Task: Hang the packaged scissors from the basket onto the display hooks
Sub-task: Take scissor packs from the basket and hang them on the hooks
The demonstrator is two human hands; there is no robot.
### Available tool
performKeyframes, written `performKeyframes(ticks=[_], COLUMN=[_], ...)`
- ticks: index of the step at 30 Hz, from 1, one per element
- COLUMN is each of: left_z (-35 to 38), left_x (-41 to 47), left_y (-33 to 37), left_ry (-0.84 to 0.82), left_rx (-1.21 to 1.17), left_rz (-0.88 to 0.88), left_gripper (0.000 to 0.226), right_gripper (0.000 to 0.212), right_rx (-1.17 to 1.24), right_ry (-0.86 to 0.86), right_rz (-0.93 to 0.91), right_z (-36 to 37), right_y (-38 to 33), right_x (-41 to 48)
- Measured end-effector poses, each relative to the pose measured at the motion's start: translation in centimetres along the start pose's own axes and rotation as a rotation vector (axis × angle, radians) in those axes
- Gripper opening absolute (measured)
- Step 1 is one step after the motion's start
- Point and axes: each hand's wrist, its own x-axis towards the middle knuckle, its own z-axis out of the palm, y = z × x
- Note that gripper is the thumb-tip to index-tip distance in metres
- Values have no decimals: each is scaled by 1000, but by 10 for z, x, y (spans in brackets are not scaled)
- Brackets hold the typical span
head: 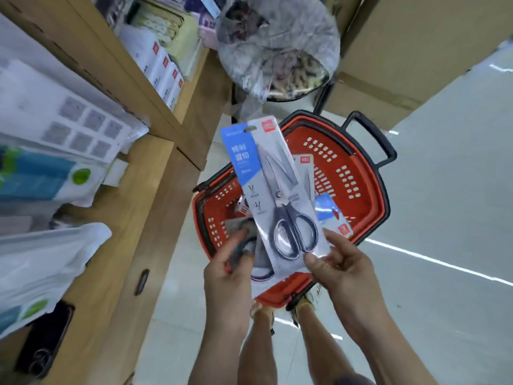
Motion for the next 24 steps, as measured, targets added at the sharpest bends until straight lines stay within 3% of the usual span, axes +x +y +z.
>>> performKeyframes(ticks=[5, 11, 17, 24], left_z=[-3, 1, 21, 53], left_x=[3, -10, -36, -76], left_y=[11, 9, 26, 64], left_ry=[59, 205, 370, 375], left_rx=[5, 73, -41, -104], left_rz=[34, 105, 111, 171], left_gripper=[31, 30, 34, 47], right_gripper=[46, 28, 24, 25], right_rx=[-46, -16, -2, 156], right_ry=[-215, -186, -150, -273], right_rz=[54, 122, 114, 88], right_z=[7, 10, 3, 9], right_y=[-9, -17, -35, -76], right_x=[-8, -7, -2, -19])
